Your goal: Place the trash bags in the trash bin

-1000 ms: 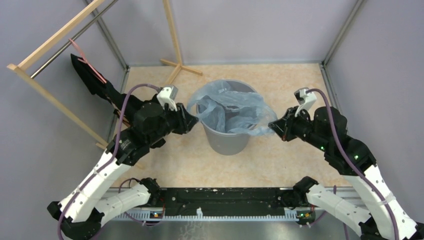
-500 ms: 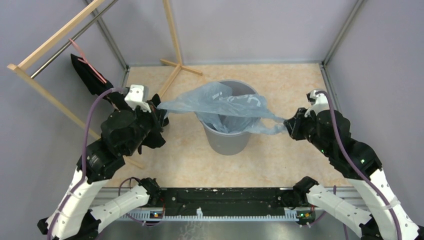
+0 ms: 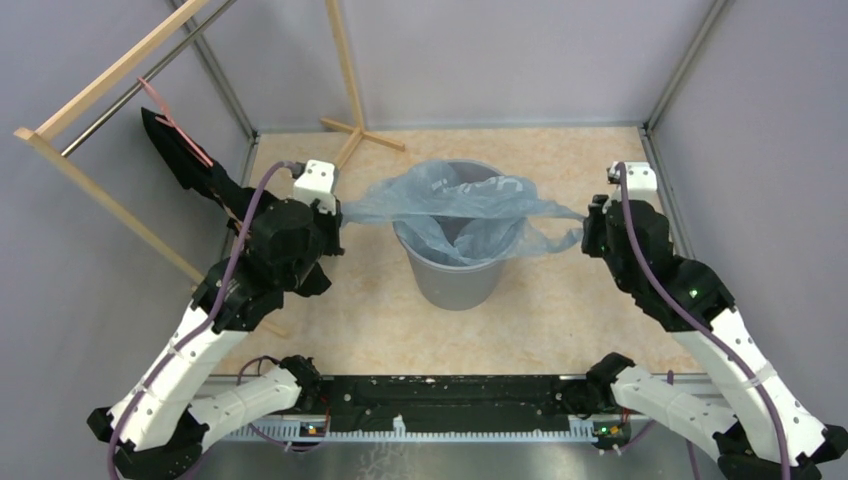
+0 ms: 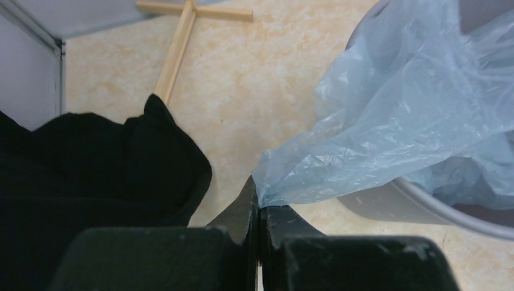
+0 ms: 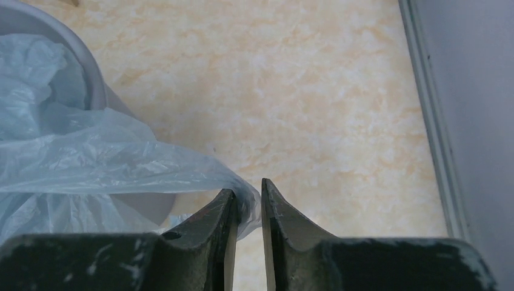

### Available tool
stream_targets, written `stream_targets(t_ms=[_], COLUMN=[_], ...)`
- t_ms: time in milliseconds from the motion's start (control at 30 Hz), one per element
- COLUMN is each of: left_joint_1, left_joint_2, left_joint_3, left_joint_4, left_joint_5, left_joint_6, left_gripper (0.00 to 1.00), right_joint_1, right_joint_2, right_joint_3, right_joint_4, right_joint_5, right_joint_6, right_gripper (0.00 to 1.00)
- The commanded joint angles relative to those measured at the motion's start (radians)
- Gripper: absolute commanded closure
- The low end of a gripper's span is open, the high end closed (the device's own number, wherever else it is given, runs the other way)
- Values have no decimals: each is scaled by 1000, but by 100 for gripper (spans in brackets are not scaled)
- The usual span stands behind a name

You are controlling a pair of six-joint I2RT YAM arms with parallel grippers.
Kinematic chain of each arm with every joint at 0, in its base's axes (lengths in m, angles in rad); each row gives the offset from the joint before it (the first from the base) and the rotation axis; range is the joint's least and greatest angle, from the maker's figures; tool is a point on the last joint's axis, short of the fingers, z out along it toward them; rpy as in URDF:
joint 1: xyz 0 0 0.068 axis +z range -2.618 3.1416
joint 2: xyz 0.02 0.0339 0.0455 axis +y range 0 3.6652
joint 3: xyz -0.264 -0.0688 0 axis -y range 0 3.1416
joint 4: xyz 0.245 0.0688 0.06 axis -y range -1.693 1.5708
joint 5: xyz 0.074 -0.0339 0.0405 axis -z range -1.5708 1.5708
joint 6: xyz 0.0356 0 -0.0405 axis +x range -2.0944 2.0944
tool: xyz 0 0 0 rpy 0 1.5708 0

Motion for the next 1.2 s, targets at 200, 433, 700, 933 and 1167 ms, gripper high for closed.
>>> stream_targets(t_ms=[200, 433, 700, 933, 1167], left_joint_1=[6, 5, 5, 6, 6], left_joint_2=[1, -21, -19, -13, -18], left_joint_3=[91, 101, 102, 118, 131], left_joint_4=[160, 182, 202, 193, 174], left_joint_5=[182, 203, 220, 225, 227], left_joint_6=[95, 84, 85, 75, 59], left_gripper=[100, 100, 100, 100, 100], right_joint_1=[-7, -7, -6, -6, -6], right_joint_2=[116, -16, -177, -241, -193], right_joint_3=[154, 183, 4, -263, -307], right_joint_4=[-6, -150, 5, 394, 505], right_joint_5=[-91, -309, -592, -606, -483], right_joint_6=[-136, 85, 396, 672, 743], right_gripper=[62, 13, 5, 11, 63])
